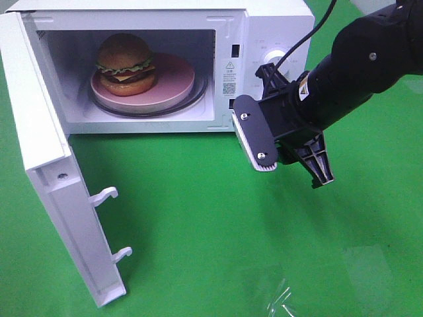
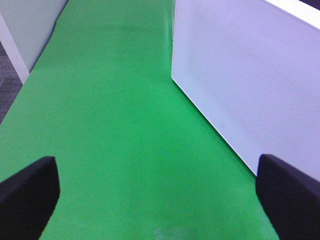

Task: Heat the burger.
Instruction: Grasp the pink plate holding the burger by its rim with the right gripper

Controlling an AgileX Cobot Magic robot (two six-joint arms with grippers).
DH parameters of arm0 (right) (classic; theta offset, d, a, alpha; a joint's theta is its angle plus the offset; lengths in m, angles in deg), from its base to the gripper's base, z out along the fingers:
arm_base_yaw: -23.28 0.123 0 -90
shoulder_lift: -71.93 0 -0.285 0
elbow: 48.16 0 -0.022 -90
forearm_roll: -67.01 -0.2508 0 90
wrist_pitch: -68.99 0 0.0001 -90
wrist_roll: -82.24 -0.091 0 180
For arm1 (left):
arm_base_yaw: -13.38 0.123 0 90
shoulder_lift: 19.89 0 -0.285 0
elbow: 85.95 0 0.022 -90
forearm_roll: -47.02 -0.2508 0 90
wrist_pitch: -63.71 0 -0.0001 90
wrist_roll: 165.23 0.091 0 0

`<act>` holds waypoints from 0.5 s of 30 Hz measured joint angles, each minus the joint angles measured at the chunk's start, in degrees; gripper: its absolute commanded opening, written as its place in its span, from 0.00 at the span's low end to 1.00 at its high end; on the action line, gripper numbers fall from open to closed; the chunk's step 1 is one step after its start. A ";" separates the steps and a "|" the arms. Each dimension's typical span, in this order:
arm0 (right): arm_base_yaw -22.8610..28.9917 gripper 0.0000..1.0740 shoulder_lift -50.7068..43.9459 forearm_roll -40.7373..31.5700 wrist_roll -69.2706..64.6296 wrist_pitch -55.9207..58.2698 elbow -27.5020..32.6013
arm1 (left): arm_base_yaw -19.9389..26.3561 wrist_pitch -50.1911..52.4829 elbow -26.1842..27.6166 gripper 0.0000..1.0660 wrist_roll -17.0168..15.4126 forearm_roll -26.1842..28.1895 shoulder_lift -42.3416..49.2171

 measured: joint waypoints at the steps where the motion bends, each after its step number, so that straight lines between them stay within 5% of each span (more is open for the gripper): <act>1: 0.00 0.63 0.00 0.00 0.00 0.00 0.00 | 0.00 0.00 0.00 0.94 0.00 0.00 0.00; 2: 0.74 0.77 0.00 0.00 -2.52 -1.38 0.00 | 0.00 0.00 0.00 0.94 0.00 0.00 0.00; 6: 1.78 0.91 0.00 0.11 -5.79 -2.92 -0.06 | 0.00 0.00 0.00 0.94 0.00 0.00 0.00; 15: 2.81 0.90 0.29 1.55 -6.88 -2.81 -4.64 | 0.00 0.00 0.00 0.94 0.00 0.00 0.00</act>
